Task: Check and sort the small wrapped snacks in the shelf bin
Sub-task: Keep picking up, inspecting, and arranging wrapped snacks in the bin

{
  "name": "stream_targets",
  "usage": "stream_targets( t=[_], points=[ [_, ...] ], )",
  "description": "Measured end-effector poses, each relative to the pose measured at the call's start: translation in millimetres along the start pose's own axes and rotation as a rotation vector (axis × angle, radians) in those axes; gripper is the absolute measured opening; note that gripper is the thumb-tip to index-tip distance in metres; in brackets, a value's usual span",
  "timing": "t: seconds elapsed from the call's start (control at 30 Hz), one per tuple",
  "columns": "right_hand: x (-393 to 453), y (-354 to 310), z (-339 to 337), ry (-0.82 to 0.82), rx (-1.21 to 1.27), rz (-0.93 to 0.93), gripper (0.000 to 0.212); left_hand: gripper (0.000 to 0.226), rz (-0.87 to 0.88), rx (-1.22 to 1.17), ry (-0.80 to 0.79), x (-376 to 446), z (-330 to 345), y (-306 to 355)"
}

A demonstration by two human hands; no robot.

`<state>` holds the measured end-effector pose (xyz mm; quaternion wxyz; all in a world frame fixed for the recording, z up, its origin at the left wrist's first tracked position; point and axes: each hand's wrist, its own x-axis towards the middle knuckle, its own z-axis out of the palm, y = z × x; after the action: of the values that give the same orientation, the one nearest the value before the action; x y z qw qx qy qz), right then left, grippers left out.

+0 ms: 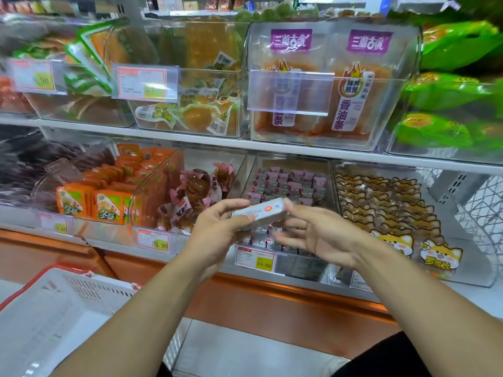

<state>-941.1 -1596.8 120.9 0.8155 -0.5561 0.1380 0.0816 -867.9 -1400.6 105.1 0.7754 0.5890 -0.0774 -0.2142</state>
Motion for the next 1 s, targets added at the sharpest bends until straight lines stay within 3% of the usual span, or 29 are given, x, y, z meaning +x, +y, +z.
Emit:
stream_targets(
  t=[0.17, 0.4, 0.5, 0.8, 1.0],
  points=[
    [3, -2, -2, 0.041, 0.037, -0.011, 0.042, 0.04, 0.084, 0.111, -0.002, 0, 0, -1],
    [0, -3, -3, -0.043, 0.041, -0.067, 0.045, 0.041, -0.156, -0.115, -0.024, 3, 0, -6],
    [0, -3, -3, -0.037, 0.065, -0.069, 0.053, 0.035, -0.115, -0.102, 0.003, 4, 0, -7],
    [3, -6, -7, 0.06, 0.07, 0.004, 0.05, 0.033, 0.056, 0.064, -0.029, 7, 5, -13],
    [4, -7, -12, 0.09, 0.08, -0.037, 0.04, 0.051, 0.048, 0.059, -0.023, 11, 10, -12]
  ],
)
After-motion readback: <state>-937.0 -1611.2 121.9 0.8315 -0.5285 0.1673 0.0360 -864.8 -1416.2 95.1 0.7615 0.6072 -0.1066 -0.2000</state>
